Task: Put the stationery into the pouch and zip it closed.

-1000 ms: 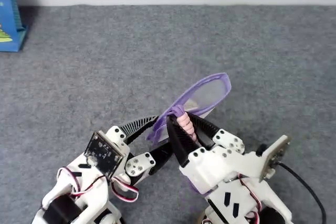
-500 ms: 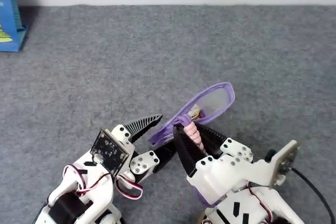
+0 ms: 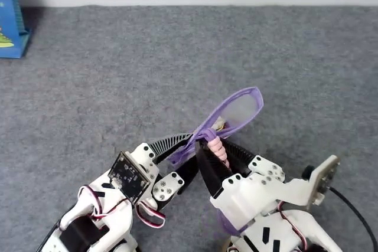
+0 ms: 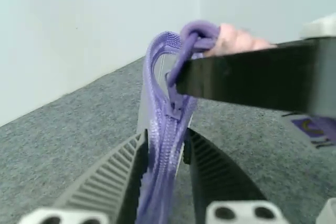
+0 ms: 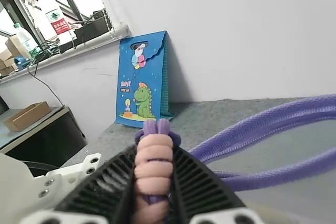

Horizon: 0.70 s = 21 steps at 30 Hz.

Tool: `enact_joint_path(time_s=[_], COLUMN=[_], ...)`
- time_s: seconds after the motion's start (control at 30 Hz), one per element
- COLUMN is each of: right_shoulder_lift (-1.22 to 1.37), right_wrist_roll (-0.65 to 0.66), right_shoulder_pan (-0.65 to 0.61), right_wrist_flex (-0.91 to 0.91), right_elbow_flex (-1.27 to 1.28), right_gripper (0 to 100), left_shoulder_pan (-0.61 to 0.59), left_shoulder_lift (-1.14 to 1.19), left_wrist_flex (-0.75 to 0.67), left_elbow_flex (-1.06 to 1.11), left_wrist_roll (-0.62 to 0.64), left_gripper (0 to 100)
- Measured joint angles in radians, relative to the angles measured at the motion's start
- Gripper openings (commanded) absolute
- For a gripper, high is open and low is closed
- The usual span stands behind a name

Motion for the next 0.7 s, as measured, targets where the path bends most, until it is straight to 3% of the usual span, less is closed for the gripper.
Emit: enact_joint_path(time_s=[0.23,0.7], right_shoulder_lift=[0.000,0.014], right_wrist_roll=[-0.003,-0.057], right_shoulder_pan=[0.023,0.450], right_wrist_flex=[-0.009,-0.405], right_elbow_flex=[0.000,0.244], right_gripper=[0.7,0.7], left_shoulder_pan=[0.002,0.002], left_shoulder_lift=[0.000,-0.002], left_wrist_flex=[0.009,0.084], left_elbow_flex=[0.002,-0.018], left_wrist_roll=[0.000,0.000], left_gripper=[1,1])
